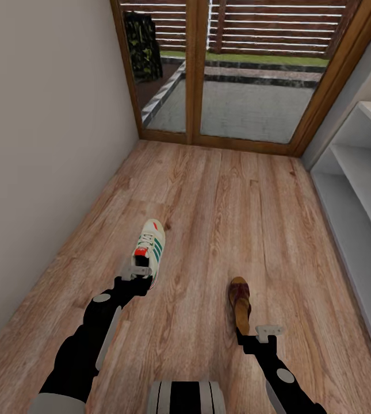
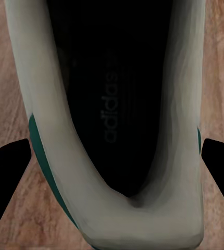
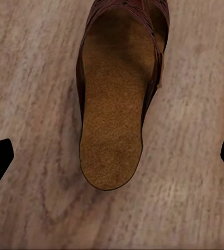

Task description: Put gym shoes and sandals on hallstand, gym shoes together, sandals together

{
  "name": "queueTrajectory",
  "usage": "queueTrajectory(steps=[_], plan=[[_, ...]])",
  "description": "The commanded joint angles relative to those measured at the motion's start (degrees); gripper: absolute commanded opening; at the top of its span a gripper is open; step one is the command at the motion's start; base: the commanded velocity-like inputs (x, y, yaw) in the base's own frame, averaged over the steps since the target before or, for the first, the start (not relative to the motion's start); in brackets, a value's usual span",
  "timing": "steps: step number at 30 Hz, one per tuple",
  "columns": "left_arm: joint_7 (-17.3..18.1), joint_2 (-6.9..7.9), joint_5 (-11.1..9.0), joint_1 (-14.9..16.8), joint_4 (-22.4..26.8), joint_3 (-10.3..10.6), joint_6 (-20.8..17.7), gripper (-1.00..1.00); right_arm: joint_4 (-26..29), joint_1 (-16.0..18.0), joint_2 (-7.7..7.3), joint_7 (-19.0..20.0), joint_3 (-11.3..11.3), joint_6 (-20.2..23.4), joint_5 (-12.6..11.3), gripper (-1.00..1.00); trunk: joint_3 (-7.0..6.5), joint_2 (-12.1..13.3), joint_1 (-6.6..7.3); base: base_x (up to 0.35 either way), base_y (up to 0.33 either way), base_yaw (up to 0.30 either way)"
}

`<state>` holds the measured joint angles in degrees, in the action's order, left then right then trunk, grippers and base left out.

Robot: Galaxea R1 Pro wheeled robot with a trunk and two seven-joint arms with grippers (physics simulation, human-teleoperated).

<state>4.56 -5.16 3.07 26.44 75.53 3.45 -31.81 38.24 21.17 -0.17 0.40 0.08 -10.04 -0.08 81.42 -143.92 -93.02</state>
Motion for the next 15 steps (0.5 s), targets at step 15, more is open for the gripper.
queueTrajectory(steps=[15], plan=[[0.29, -0.02, 0.36, 0.02, 0.06, 2.77, -0.26, -1.0, 0.0, 0.02, -0.01, 0.03, -0.07, -0.18, -0.01, 1.0, 0.06, -0.01, 0.01, 0.129, 0.0, 0.002]])
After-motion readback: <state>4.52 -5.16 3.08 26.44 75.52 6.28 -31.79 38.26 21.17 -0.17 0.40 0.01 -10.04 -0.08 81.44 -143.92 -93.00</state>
